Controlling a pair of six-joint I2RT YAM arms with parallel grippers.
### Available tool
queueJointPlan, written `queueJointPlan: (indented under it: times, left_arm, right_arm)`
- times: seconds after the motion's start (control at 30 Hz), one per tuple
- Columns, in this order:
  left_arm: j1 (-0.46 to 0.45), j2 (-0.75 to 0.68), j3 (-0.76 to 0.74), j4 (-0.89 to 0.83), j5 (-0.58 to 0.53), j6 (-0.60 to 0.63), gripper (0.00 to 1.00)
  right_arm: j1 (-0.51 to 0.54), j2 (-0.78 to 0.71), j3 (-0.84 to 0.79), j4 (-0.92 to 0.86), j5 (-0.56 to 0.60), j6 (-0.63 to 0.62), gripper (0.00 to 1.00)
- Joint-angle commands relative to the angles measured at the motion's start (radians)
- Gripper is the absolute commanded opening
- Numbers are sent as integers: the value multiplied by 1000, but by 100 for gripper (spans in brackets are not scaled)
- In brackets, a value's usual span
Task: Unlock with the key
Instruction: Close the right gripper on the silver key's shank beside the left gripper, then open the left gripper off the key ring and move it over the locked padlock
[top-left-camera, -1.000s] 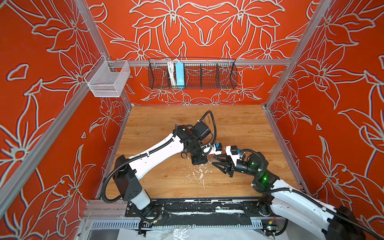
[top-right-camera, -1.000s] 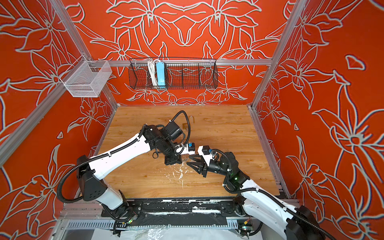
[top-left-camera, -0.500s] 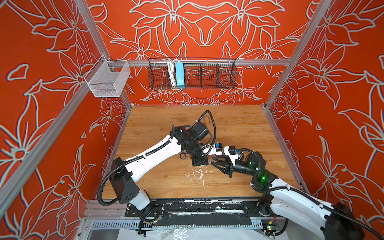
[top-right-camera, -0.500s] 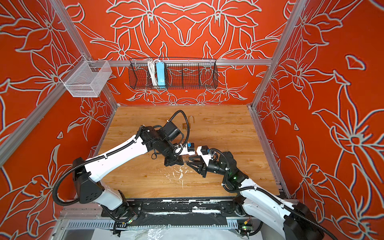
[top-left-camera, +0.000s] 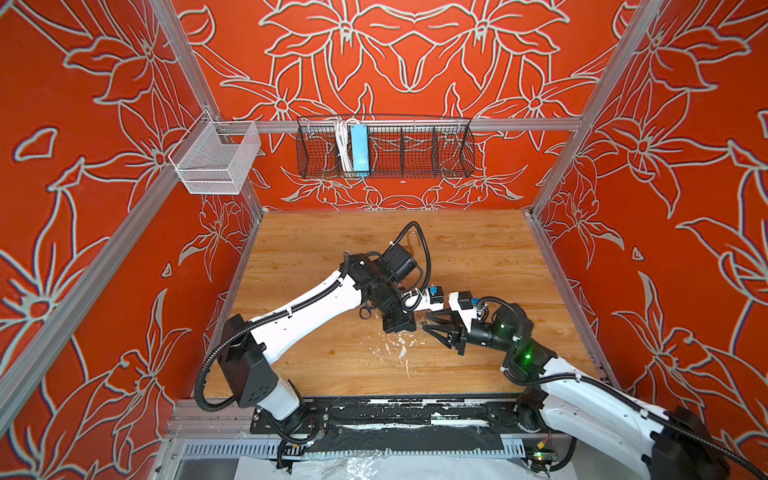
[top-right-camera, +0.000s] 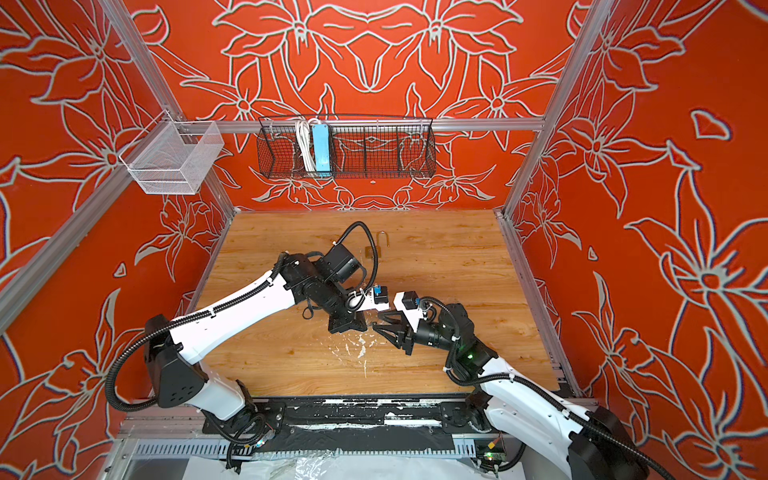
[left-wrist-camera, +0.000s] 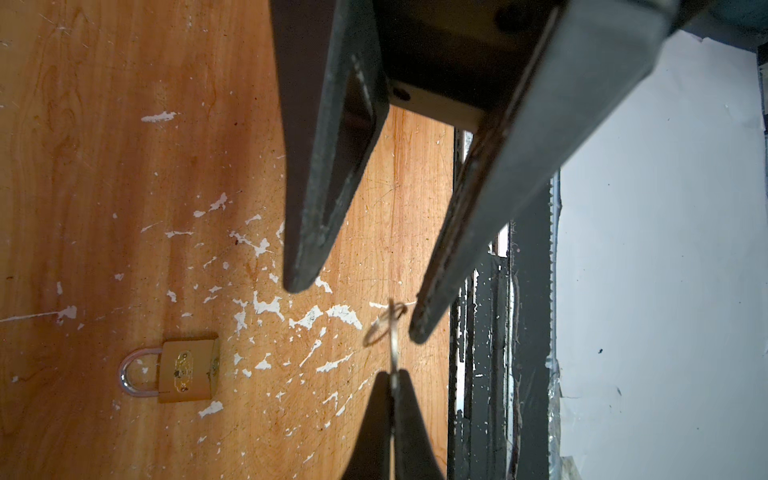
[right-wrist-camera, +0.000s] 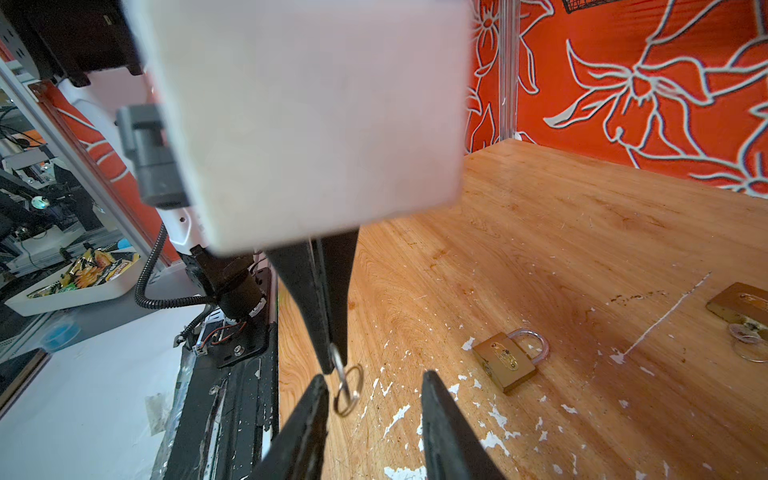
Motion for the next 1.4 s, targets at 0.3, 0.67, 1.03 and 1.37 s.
queueJointPlan:
  times: [0.3,0.67,1.03,1.37]
  left_arm:
    - [4,3,-10,-11,33,21,0]
    - [4,18,-9,0,44,21,0]
    - [5,19,-7,-9,34,24,0]
    - [57,-64,-48,77,54,-4,0]
  right_arm:
    - [5,10,1,47,-13,9,37]
    - [5,23,7,53,-26,12,34]
    - [5,23,5,50,-30,8,12]
    - [6,14,11,13,-20,-10,0]
